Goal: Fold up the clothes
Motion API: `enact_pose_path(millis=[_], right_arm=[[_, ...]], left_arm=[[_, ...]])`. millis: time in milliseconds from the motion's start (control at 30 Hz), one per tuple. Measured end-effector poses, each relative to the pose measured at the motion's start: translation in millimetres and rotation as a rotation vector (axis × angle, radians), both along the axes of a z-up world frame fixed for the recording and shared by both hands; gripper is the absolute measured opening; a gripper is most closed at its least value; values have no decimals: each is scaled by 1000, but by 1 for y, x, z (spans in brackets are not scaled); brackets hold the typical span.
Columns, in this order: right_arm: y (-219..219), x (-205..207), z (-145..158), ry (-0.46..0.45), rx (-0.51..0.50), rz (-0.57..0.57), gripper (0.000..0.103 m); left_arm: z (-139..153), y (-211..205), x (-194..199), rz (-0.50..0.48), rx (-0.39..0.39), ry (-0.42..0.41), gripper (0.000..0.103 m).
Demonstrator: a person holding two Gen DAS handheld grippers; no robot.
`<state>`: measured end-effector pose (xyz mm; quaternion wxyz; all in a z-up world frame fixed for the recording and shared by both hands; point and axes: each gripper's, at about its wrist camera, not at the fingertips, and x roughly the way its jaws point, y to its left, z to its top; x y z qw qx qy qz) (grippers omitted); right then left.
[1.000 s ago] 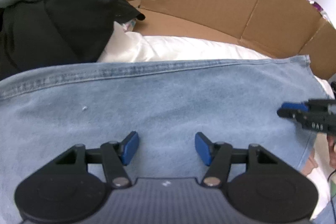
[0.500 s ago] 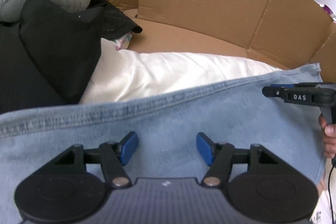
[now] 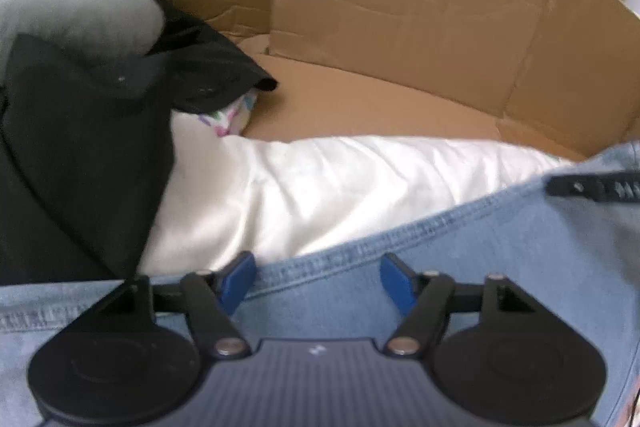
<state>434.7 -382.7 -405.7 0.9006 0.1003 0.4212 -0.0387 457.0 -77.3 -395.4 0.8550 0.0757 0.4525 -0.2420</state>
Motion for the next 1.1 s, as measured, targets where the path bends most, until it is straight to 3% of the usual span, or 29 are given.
enact_pose_path(millis=[167,267,367,633,767,967,1100], right_arm=[[-28,-32,8,2,10,-36,41],[-42,-54,7,24,-98,-67,41],[-56,-63,-5,82,-98,-71,40],[-69,-52,-22,93,-82,-106,40],[-71,-33,-25,93,-100,-113,40],[-74,-9,-23,94,-130,-109,43],[-93,-1,-16,110,-16,-163,44]], left_arm=[[14,23,-7,25,-54,18,66],[25,40,-15,18,-56,22,66],[35,65,-26,38,-50,36,73],[56,139,-56,119,50,40,75],[66,188,-72,231,78,45,81],[70,268,-96,419,134,101,81],[75,315,-107,530,153,116,81]])
